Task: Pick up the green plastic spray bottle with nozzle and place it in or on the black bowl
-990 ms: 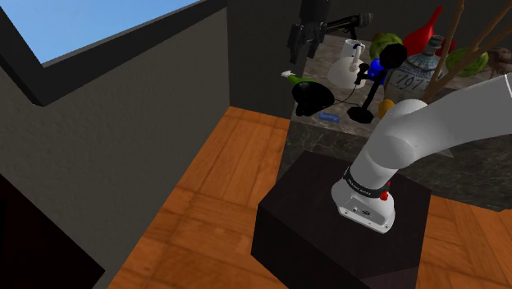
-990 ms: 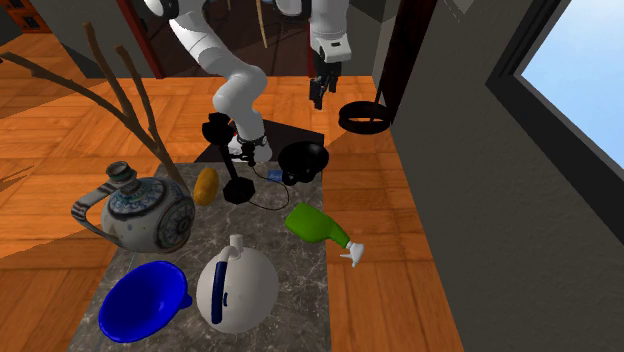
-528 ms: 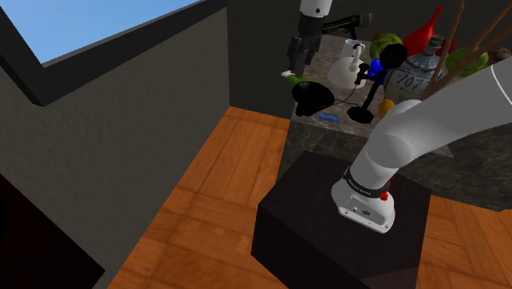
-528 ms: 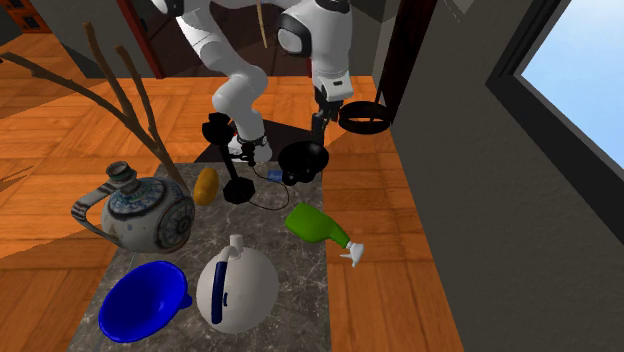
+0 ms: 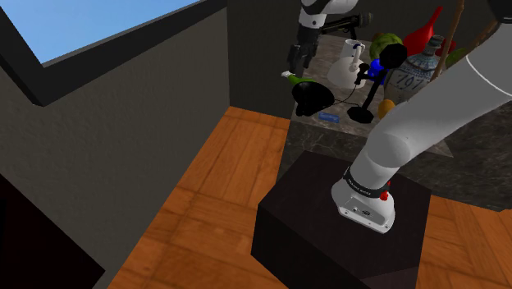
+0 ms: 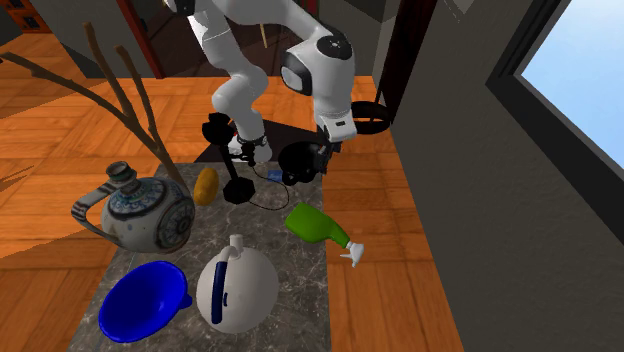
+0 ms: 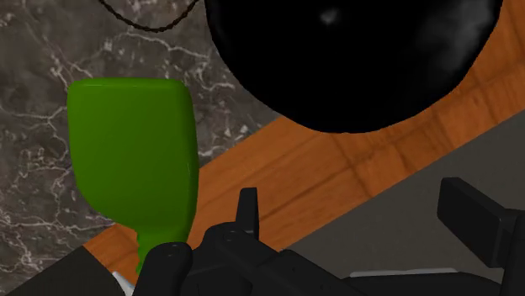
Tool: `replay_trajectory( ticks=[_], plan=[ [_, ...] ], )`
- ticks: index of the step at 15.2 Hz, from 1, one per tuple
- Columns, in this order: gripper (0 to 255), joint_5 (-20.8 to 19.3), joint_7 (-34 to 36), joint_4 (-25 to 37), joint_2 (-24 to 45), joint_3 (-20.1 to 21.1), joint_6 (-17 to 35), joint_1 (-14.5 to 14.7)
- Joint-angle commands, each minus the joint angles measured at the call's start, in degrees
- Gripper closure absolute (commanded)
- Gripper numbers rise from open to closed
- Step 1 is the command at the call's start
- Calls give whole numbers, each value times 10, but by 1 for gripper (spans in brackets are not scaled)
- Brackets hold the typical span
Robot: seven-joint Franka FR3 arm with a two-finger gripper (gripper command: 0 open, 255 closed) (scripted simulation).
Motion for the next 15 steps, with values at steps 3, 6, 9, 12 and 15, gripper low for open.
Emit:
replay_trajectory(
  ticks=[3, 6, 9, 12, 15],
  plan=[
    [0, 20, -54, 32, 85, -34, 54, -5],
    [0, 46, -96, 64, 147, -54, 82, -10],
    [0, 80, -141, 103, 213, -67, 103, -21],
    [0, 118, -185, 150, 280, -72, 117, -37],
    [0, 141, -208, 175, 320, -70, 128, -50]
  ],
)
